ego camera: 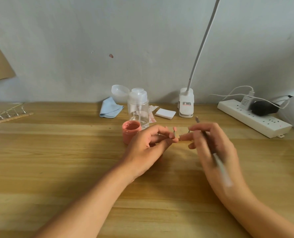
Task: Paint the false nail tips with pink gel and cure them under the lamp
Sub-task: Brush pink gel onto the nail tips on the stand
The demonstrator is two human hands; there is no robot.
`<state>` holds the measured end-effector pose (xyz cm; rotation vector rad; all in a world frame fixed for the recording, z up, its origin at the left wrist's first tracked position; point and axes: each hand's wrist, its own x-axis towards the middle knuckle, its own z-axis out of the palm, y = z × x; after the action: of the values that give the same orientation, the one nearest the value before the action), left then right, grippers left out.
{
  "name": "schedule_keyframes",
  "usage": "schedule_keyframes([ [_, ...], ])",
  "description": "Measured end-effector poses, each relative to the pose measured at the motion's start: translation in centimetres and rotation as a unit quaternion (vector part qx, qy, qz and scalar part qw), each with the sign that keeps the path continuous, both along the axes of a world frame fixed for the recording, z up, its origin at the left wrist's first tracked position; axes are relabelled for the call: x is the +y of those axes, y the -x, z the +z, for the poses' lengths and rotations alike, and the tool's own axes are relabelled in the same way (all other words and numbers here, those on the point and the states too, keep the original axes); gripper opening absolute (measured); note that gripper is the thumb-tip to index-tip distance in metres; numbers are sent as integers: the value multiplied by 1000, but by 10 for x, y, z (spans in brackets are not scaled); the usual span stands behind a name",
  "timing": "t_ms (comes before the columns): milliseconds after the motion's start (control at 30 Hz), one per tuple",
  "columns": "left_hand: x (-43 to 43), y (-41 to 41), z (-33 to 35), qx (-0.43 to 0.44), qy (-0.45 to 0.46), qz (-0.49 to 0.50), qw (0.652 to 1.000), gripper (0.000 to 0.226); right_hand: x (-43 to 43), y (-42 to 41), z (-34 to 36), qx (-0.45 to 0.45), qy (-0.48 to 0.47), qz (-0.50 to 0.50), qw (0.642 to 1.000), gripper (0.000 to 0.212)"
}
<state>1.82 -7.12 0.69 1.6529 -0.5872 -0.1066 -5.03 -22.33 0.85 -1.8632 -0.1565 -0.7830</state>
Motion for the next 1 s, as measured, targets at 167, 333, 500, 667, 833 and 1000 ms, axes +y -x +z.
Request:
schedule_keyframes([
  [167,-1,5,1,-3,19,-1,1000,7,0,-4,-7,23,76,-1,997,38],
  [333,-5,8,5,-23,25,-8,999,7,-1,-4,-3,-18,61,-3,998,42],
  [500,-5,12,7,22,35,-15,999,8,-1,-3,2,-36,30,14,999,42],
  [667,-7,17,9,49,37,-27,998,4,-4,-2,6,-21,26,13,999,44],
  [833,-8,20,13,48,17,-19,999,7,-7,-5,8,-35,108,-24,993,46],
  [1000,-7,19,15,52,-6,29,998,4,-11,-20,18,-47,144,-21,988,44],
])
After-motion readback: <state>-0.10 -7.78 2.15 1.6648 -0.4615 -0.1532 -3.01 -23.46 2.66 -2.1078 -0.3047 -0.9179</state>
